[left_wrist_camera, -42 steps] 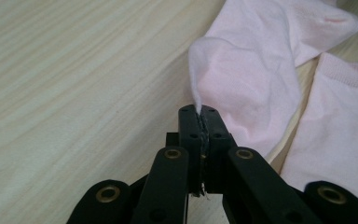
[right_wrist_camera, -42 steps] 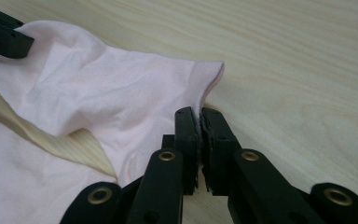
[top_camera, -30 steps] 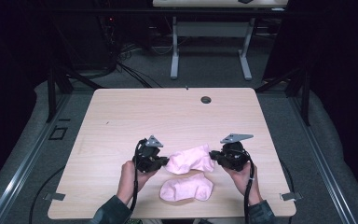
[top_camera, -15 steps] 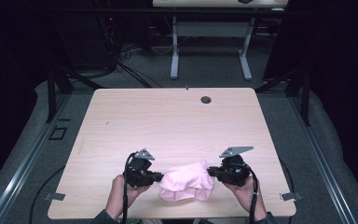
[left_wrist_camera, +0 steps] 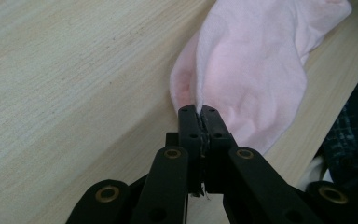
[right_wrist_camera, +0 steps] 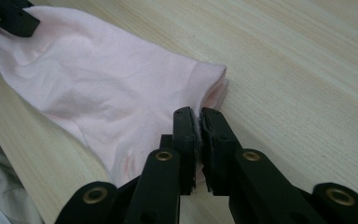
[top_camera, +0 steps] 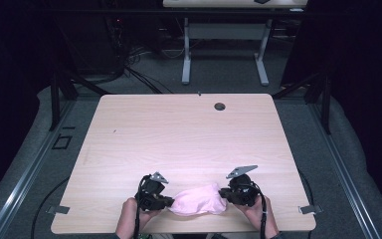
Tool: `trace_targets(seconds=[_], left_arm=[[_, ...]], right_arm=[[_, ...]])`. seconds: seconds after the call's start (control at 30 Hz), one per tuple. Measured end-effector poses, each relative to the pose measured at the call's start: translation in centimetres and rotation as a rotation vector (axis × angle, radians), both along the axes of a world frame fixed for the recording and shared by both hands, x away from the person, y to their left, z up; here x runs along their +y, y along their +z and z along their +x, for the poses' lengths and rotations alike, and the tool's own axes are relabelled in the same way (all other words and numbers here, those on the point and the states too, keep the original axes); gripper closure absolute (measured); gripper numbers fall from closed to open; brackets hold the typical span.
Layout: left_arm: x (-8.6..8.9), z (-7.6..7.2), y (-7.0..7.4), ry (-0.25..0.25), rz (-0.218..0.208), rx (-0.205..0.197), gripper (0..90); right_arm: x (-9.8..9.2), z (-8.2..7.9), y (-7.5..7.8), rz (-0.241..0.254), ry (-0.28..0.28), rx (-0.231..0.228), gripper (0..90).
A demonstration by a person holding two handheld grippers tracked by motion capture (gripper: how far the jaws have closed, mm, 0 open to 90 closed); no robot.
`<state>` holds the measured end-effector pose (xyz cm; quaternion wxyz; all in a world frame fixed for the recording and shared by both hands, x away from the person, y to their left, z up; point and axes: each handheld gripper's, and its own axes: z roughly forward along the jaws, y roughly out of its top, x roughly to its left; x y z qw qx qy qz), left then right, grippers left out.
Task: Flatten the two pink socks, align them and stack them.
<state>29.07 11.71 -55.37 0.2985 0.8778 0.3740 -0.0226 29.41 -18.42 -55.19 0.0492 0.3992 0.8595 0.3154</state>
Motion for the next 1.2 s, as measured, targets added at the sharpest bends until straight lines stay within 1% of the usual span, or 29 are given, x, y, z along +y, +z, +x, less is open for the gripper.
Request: trace_targets(seconds=[0.07, 0.13, 0.17, 0.2, 0.23, 0.3, 0.37, 0.4, 0.43, 0.47, 0.5, 0.57, 0.6, 0.63, 0.67, 0.73, 0.77, 0.8, 0.83, 0.87, 0.9, 0.93, 0.97, 1.0, 1.03, 1.1, 1.13, 1.17, 1.2], left_arm=[[0.0, 0.0, 0.0, -0.003, 0.004, -0.003, 89.1], [0.0, 0.0, 0.0, -0.001, 0.006, -0.012, 88.7], [0.0, -0.1, 0.0, -0.002, 0.009, -0.017, 88.2], [-0.1, -0.1, 0.0, -0.001, 0.011, -0.021, 78.1], [-0.1, 0.0, 0.1, 0.000, 0.016, -0.023, 78.1], [0.0, 0.0, 0.3, 0.005, 0.024, -0.041, 63.3], [0.3, -0.1, 0.7, 0.016, 0.026, -0.066, 48.8], [0.4, -0.1, 0.9, 0.017, 0.030, -0.075, 42.8], [0.5, -0.1, 1.1, 0.026, 0.032, -0.084, 37.9], [0.7, -0.1, 1.3, 0.039, 0.032, -0.099, 33.3], [0.9, -0.1, 1.5, 0.046, 0.035, -0.113, 29.9], [1.4, -0.1, 1.9, 0.067, 0.037, -0.139, 23.2], [1.8, -0.1, 2.1, 0.074, 0.045, -0.153, 20.8], [2.1, 0.0, 2.2, 0.084, 0.039, -0.159, 18.2], [2.4, 0.0, 2.3, 0.097, 0.044, -0.172, 15.8], [3.3, 0.1, 2.5, 0.125, 0.053, -0.197, 13.7], [3.6, 0.1, 2.4, 0.142, 0.053, -0.200, 10.3], [4.2, 0.3, 2.4, 0.157, 0.054, -0.200, 7.6], [4.6, 0.3, 2.3, 0.169, 0.051, -0.202, 5.0], [5.1, 0.4, 2.3, 0.188, 0.047, -0.207, 1.3], [5.7, 0.4, 2.2, 0.202, 0.047, -0.211, 1.3], [6.3, 0.5, 2.1, 0.217, 0.044, -0.213, 0.4], [7.0, 0.7, 2.0, 0.241, 0.044, -0.228, 0.3], [7.7, 0.8, 1.7, 0.269, 0.041, -0.237, 0.2], [8.4, 1.1, 1.3, 0.291, 0.027, -0.233, 0.2], [9.8, 1.5, 0.4, 0.348, 0.041, -0.243, 0.2], [10.3, 1.8, -0.1, 0.366, 0.036, -0.243, 0.2], [10.8, 1.9, -0.6, 0.382, 0.046, -0.253, 0.3], [11.1, 1.9, -1.0, 0.401, 0.065, -0.267, 0.2]], right_arm=[[0.0, 0.0, -0.1, 0.003, 0.000, 0.002, 84.2], [0.0, -0.1, -0.2, -0.018, -0.002, -0.002, 83.7], [0.1, -0.1, -0.4, -0.020, -0.002, -0.006, 83.2], [0.2, -0.1, -0.5, -0.029, -0.002, -0.008, 79.8], [0.2, -0.1, -0.5, -0.029, -0.002, -0.008, 79.8], [0.1, 0.0, -0.4, -0.038, -0.003, -0.008, 73.4], [-0.3, 0.0, 0.0, -0.019, -0.013, -0.021, 62.2], [-0.5, -0.1, 0.2, 0.001, -0.017, -0.026, 59.7], [-0.7, -0.1, 0.3, 0.014, -0.019, -0.035, 57.3], [-1.0, -0.1, 0.5, 0.027, -0.020, -0.043, 52.0], [-1.3, -0.2, 0.7, 0.031, -0.029, -0.052, 46.8], [-1.9, -0.2, 1.0, 0.049, -0.057, -0.071, 39.4], [-2.2, -0.3, 1.1, 0.051, -0.062, -0.077, 35.1], [-2.7, -0.3, 1.2, 0.063, -0.072, -0.095, 29.6], [-3.0, -0.3, 1.2, 0.064, -0.086, -0.100, 23.6], [-3.8, -0.4, 1.4, 0.055, -0.112, -0.125, 16.7], [-4.3, -0.4, 1.4, 0.069, -0.131, -0.135, 13.0], [-4.7, -0.4, 1.4, 0.071, -0.146, -0.138, 10.3], [-5.3, -0.3, 1.4, 0.069, -0.169, -0.150, 5.0], [-6.3, -0.2, 1.1, 0.054, -0.204, -0.146, 0.0], [-6.3, -0.2, 1.1, 0.054, -0.204, -0.146, 0.0], [-6.8, -0.1, 1.0, 0.042, -0.225, -0.153, 0.0], [-7.4, 0.0, 0.8, 0.033, -0.235, -0.169, 0.0], [-7.9, 0.0, 0.5, 0.032, -0.261, -0.180, 0.0], [-8.6, 0.2, 0.3, 0.023, -0.277, -0.174, 0.0], [-9.7, 0.5, -0.4, 0.024, -0.307, -0.179, 0.0], [-10.3, 0.8, -0.8, 0.010, -0.316, -0.173, 0.0], [-10.8, 0.9, -1.3, 0.007, -0.327, -0.175, 0.0], [-11.2, 1.0, -1.7, 0.007, -0.343, -0.180, 0.0]])
